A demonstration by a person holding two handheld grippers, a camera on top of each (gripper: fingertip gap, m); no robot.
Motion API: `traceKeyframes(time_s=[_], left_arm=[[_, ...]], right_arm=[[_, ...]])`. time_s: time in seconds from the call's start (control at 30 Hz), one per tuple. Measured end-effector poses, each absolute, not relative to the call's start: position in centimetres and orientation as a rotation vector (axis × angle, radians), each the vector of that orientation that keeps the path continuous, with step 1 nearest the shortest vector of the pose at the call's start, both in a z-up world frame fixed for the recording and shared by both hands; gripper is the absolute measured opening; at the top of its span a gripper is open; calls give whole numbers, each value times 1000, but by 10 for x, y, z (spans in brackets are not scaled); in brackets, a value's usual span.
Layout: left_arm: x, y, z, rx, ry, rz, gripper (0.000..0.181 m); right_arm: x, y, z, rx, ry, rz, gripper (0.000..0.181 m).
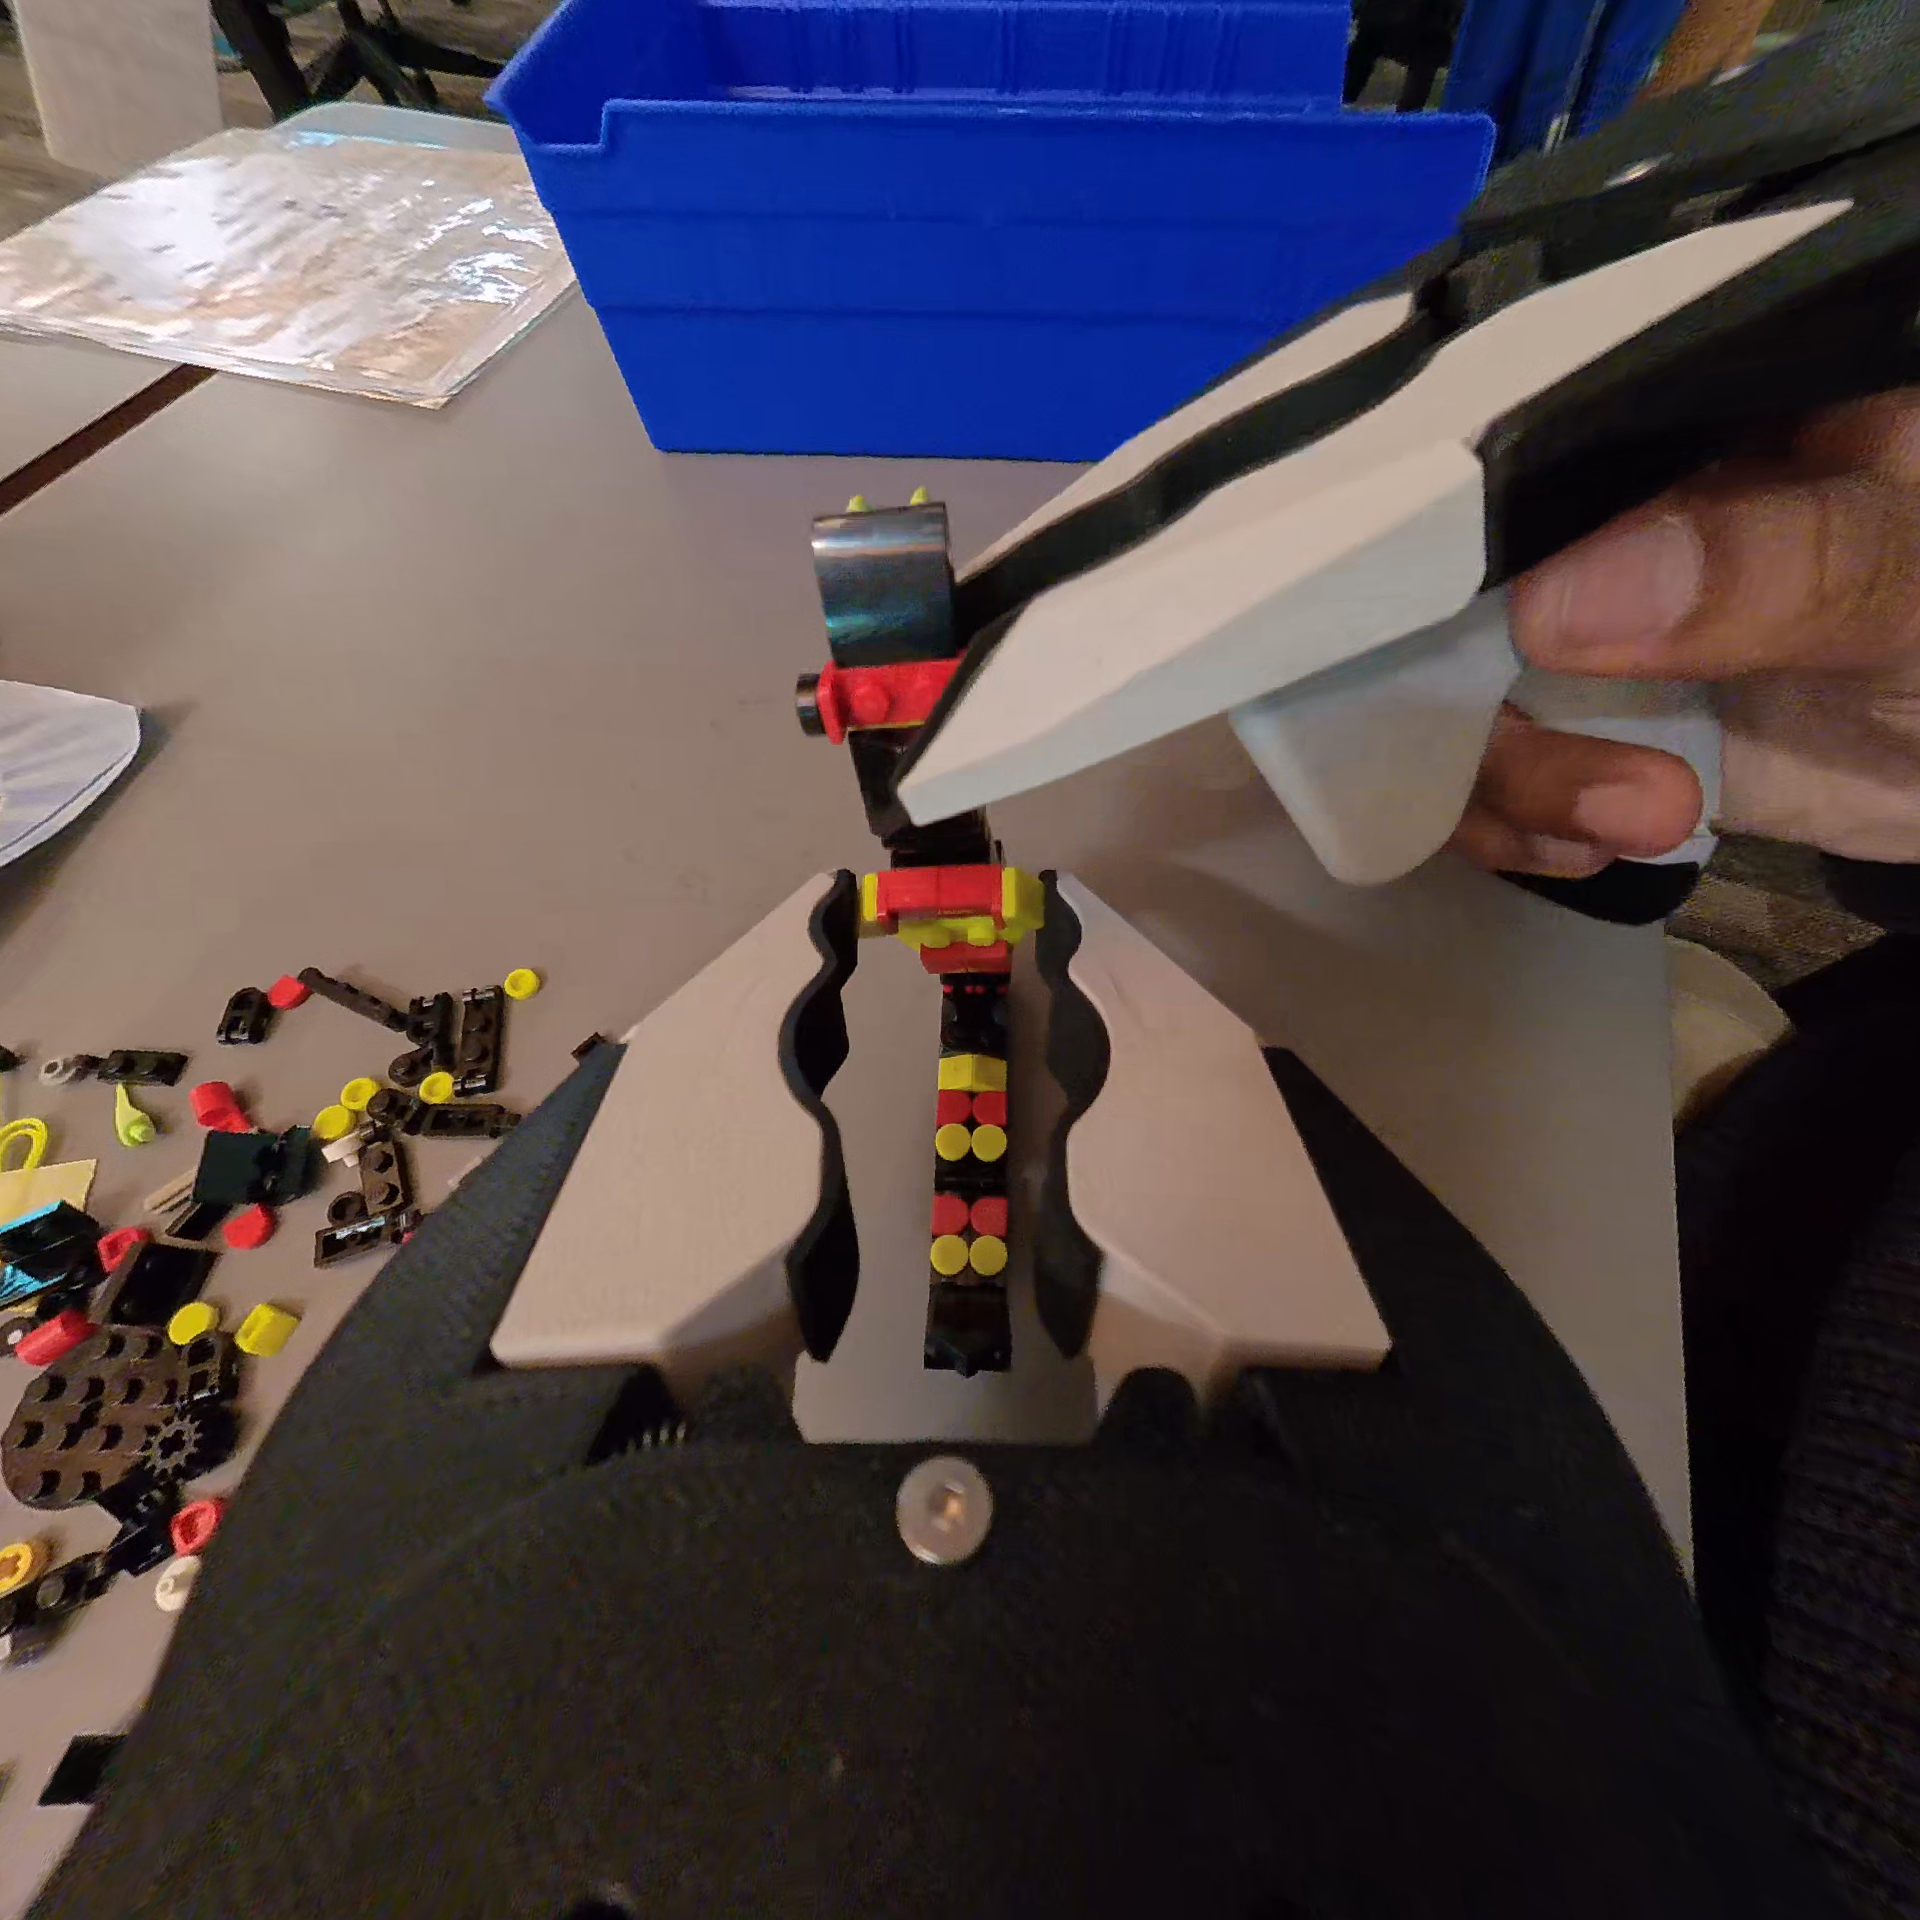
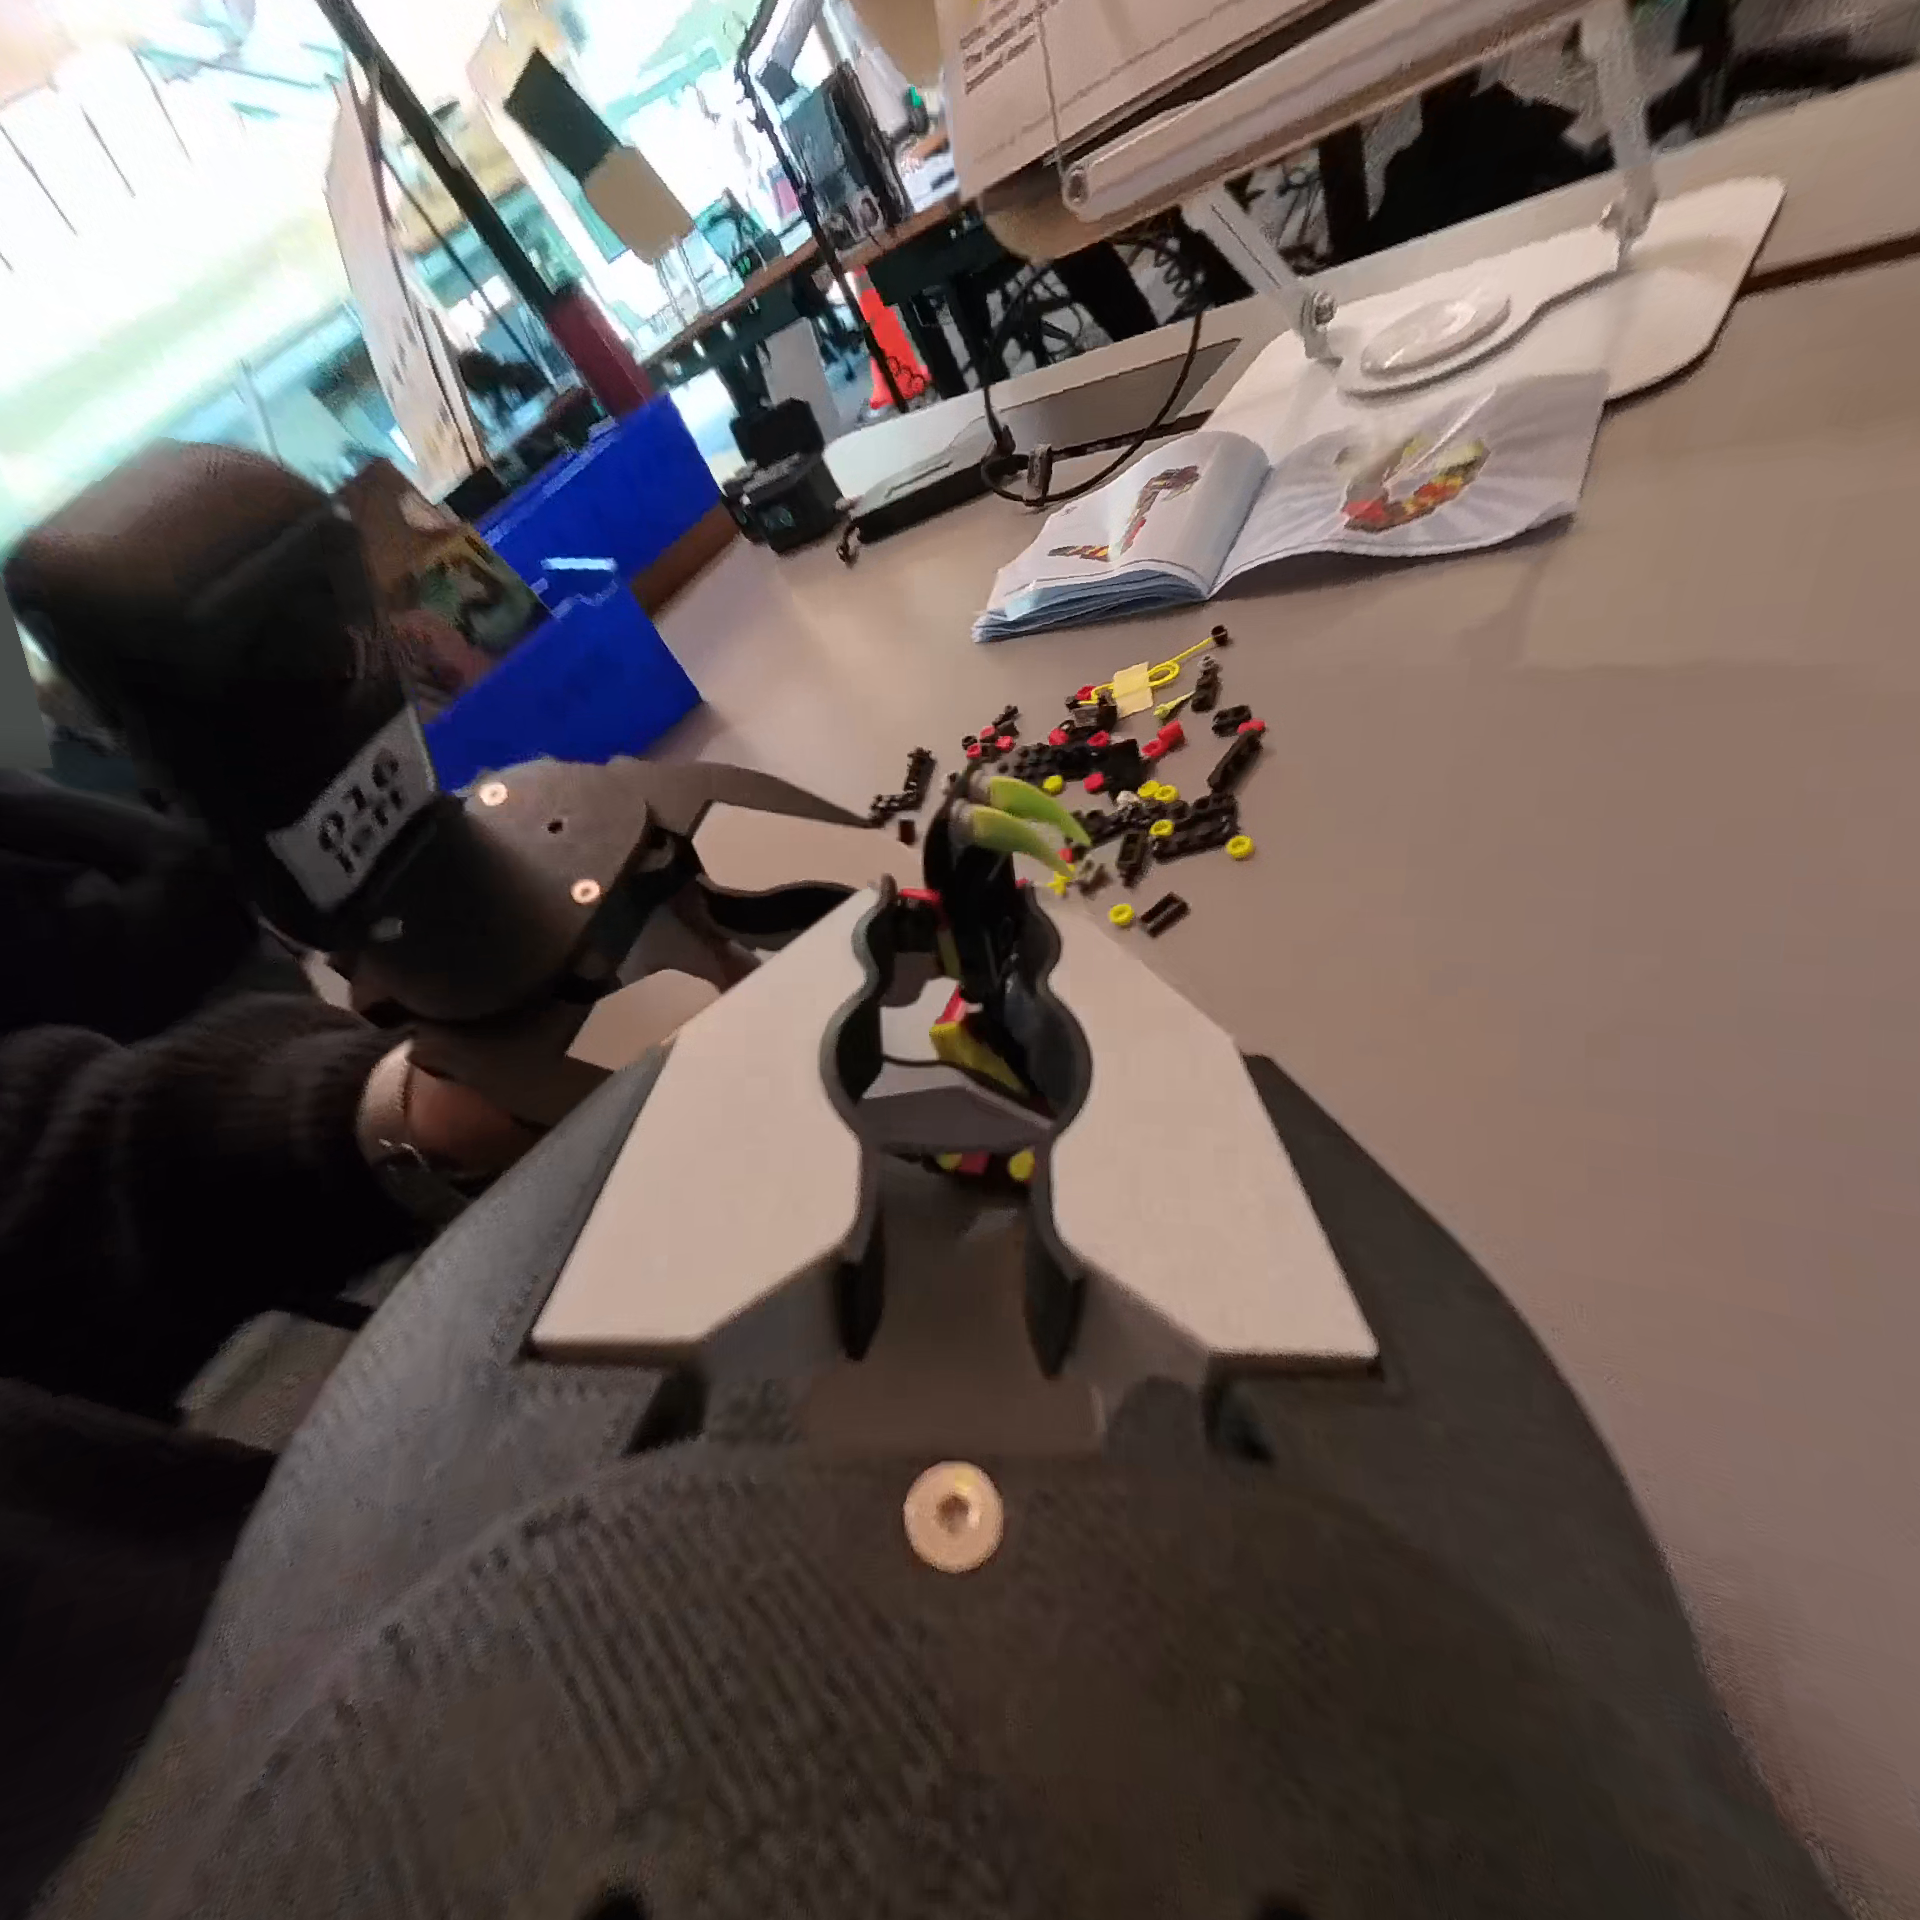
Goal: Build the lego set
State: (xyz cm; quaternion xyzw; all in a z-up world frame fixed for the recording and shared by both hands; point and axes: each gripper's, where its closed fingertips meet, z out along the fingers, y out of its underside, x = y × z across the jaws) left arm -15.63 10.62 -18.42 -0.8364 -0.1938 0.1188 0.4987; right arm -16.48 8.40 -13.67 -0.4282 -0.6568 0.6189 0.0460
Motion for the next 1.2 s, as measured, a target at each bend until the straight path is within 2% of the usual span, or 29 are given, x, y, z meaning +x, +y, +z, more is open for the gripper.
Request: traceKeyframes(time_s=[0.4, 0.67, 0.87, 1.2], left_arm=[[-156, 108, -183, -2018, -469, 292, 33], [-157, 108, -183, -2016, -475, 285, 33], [-157, 108, -184, -2016, -484, 282, 33], [-161, 104, -184, -2011, -509, 275, 33]], right_arm=[[-164, 94, -140, -1785, -1746, 2391, 21], [-165, 98, -142, -1934, -1620, 2558, 20], [-165, 97, -143, -1931, -1649, 2549, 20], [-163, 96, -145, -1925, -1708, 2520, 30]])
